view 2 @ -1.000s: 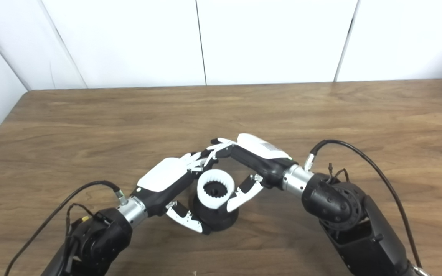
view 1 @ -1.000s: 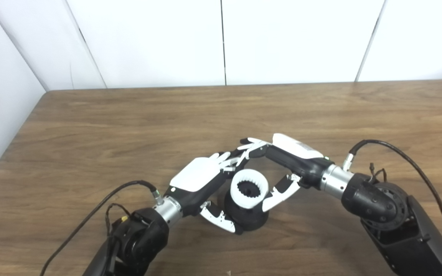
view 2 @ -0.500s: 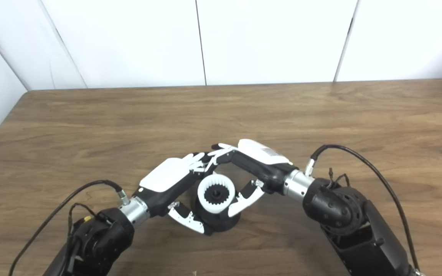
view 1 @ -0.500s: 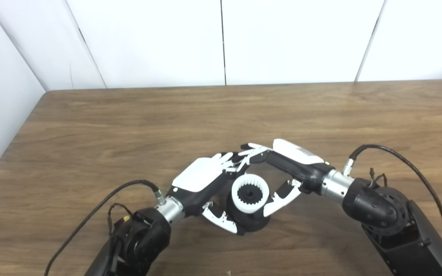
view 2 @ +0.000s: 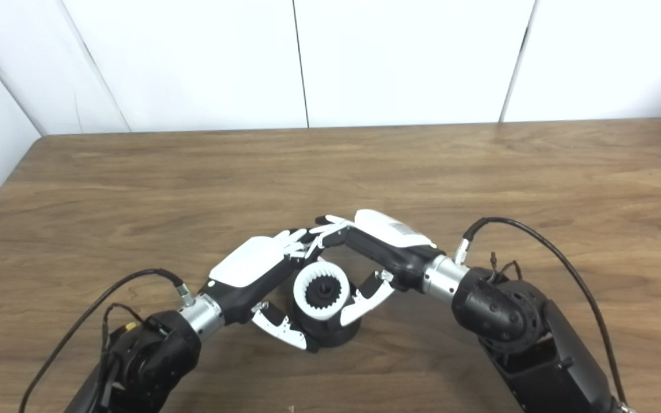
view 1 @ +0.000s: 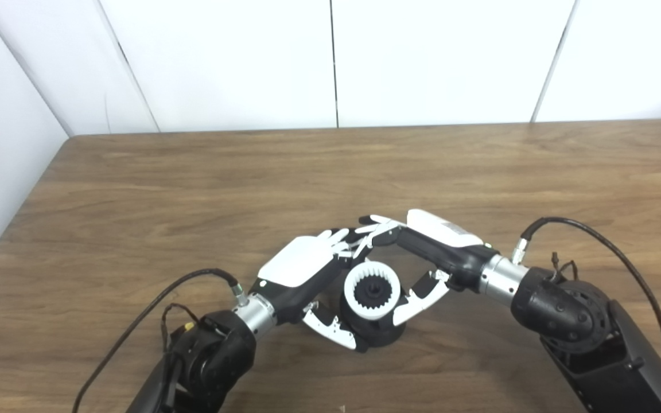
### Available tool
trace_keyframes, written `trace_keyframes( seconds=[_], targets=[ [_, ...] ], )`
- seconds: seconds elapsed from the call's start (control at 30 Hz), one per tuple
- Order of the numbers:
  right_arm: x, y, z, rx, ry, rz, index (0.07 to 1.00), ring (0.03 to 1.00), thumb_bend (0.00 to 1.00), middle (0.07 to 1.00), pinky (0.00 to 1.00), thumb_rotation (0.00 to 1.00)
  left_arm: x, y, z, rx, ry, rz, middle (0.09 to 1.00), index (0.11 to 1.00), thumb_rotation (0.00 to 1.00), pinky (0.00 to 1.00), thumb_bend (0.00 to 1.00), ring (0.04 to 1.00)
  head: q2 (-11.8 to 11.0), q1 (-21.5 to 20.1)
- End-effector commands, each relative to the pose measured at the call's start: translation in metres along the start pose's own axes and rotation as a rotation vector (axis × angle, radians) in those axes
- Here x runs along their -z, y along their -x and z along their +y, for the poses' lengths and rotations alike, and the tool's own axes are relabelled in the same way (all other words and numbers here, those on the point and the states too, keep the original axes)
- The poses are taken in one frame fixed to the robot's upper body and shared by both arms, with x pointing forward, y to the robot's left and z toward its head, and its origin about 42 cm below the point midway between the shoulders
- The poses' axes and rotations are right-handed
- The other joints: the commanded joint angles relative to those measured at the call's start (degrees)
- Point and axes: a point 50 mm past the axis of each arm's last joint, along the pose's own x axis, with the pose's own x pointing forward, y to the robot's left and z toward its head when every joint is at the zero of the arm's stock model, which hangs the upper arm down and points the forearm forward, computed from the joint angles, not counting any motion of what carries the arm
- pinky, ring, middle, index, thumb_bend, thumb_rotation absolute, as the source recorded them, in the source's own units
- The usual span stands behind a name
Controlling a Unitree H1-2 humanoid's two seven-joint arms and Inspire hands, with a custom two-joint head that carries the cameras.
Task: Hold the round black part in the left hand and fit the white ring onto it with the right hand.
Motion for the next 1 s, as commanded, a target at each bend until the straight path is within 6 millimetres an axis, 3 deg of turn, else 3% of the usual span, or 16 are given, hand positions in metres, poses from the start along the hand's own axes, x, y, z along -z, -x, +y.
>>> trace_keyframes(
  seconds=[0.0,0.97],
  targets=[
    [-0.003,-0.002,-0.002,-0.008,0.013,-0.033,0.489,0.966,0.52,0.850,0.89,0.16,-0.009,-0.005,0.021,-0.068,-0.036,-0.045,0.949,0.632,0.36,1.00,0.84,1.000,0.1,0.0],
    [0.024,0.002,0.003,0.010,-0.113,0.003,0.488,0.948,0.52,0.842,0.83,0.16,-0.011,-0.004,0.021,-0.076,-0.027,-0.050,0.947,0.625,0.38,1.00,0.84,1.000,0.5,0.1]
  ],
)
